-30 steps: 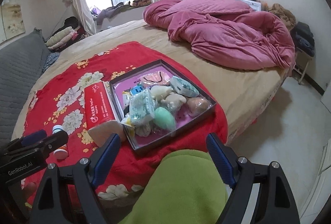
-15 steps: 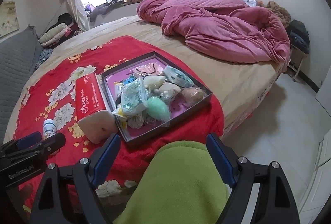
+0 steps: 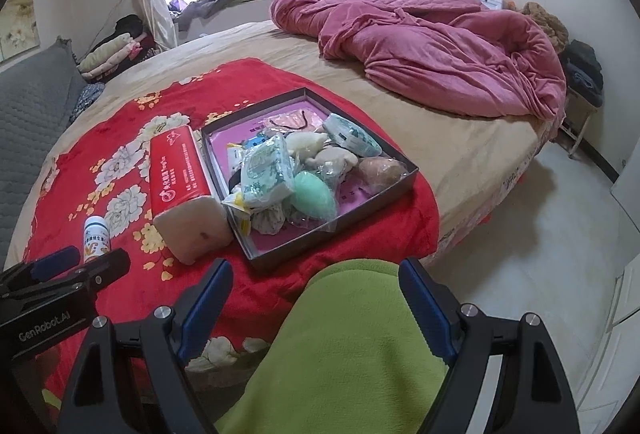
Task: Organize soft objects
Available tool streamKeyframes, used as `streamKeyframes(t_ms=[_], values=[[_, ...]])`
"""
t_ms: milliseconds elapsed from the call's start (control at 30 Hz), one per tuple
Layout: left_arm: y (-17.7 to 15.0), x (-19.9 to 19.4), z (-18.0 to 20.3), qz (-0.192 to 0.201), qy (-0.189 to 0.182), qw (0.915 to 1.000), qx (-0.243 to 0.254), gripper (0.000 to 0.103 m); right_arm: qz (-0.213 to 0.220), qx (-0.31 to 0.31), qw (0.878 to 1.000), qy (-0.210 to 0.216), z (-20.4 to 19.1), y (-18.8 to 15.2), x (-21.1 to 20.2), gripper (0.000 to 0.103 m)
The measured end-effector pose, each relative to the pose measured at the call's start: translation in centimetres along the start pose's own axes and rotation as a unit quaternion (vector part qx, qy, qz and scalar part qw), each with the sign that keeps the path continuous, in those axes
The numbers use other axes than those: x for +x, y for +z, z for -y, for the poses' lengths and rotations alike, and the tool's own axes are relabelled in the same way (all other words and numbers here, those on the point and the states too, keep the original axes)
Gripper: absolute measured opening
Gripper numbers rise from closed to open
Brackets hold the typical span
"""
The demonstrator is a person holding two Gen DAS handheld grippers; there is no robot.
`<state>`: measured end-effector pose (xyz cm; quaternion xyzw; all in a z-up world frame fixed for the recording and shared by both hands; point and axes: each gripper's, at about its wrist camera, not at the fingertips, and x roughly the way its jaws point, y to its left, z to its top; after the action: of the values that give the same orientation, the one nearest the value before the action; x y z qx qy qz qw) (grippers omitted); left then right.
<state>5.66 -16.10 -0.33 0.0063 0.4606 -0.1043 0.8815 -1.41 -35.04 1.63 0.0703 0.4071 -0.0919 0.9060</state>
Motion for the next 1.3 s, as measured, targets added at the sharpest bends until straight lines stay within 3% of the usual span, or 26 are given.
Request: streamKeyframes(t_ms=[1300], values=[[-0.39,0.24,0.00,-0.007,0.013,0.9999,0.001,0.081,-0.010,-0.003,1.000,0.005,-0.45,-0.51,0.28,0.084]])
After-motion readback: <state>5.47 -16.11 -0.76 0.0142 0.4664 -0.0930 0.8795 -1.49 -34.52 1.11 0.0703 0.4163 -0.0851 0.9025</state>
